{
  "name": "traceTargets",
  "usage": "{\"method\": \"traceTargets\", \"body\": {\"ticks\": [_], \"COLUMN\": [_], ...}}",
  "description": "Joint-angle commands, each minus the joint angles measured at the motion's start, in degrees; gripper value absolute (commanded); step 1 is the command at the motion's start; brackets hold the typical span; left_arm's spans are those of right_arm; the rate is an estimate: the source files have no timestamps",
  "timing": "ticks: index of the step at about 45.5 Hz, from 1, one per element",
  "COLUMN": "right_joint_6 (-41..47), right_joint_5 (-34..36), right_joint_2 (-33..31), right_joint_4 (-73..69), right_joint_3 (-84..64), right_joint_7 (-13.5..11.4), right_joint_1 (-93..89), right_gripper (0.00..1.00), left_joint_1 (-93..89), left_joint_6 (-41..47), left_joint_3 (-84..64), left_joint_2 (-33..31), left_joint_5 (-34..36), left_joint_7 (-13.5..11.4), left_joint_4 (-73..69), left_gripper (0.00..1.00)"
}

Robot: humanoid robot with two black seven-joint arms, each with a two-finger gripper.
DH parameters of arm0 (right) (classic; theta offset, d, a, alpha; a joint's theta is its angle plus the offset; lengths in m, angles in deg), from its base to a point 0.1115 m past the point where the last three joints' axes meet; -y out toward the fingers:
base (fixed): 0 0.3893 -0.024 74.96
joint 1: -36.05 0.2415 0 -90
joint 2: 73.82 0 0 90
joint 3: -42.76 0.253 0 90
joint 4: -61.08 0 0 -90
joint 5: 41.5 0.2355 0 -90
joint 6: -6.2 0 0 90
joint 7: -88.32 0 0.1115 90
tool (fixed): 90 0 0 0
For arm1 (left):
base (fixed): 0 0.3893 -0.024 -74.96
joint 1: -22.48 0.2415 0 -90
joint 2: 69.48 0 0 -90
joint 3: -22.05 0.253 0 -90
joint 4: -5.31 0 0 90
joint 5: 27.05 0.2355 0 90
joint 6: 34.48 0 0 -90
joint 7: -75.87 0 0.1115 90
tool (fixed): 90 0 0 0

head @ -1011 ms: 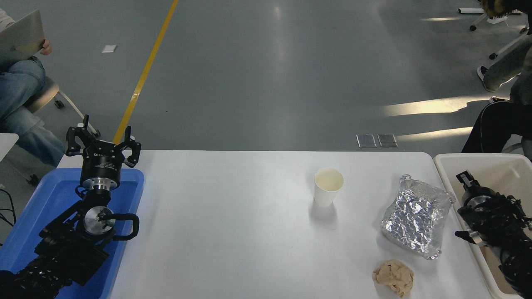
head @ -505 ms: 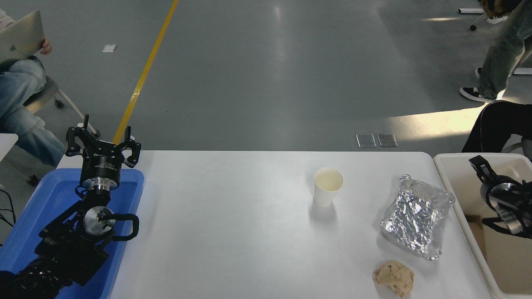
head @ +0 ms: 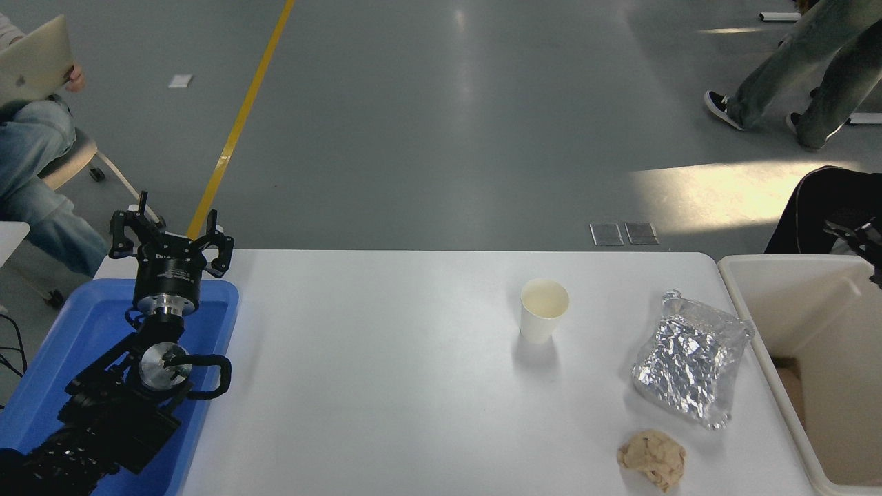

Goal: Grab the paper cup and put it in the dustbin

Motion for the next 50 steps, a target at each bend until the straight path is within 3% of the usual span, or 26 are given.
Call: {"method": "traceTargets", "body": {"ticks": [1,6,13,20,25,44,50], "right_joint_6": [4.01,3.66,4.71,14.89,22.89,32.39,42.92], "right_joint_5": [-2.46,0.08,11.16,16.0,17.49,17.67,17.67], "right_joint_2": [2.1,8.95,17.91,25.04,27.59,32.26,32.25], "right_joint_4": [-5.91,-5.47,-5.82,-6.26,-9.33,-18.21,-18.3], "right_joint_3": [-16.32,-23.88,-32.59,-35.23,-34.71,-34.44,-33.83], "right_joint_7": [0.02,0.02,0.11,0.19,0.28,0.28,0.28], "right_joint_1": [21.87,27.41,34.88,43.58,51.14,63.89,64.95], "right_gripper": [1.0,1.0,1.0,1.0,1.0,1.0,1.0], "left_joint_1": [0.0,0.0,0.0,0.0,0.0,0.0,0.0], "left_joint_6": [0.05,-0.04,0.05,0.05,0.05,0.05,0.05], "left_joint_3": [-0.01,-0.01,-0.01,-0.01,-0.01,-0.01,-0.01], "left_joint_2": [0.02,0.02,-0.06,0.02,-0.06,-0.06,-0.06], "left_joint_5": [0.01,0.01,0.01,0.01,-0.08,-0.17,-0.17], "left_joint_7": [-0.01,-0.01,-0.01,-0.01,-0.01,-0.09,-0.09], "left_joint_4": [0.0,0.0,0.0,0.0,0.0,0.0,0.0], "left_gripper": [0.99,0.99,0.99,0.99,0.99,0.99,0.99]}}
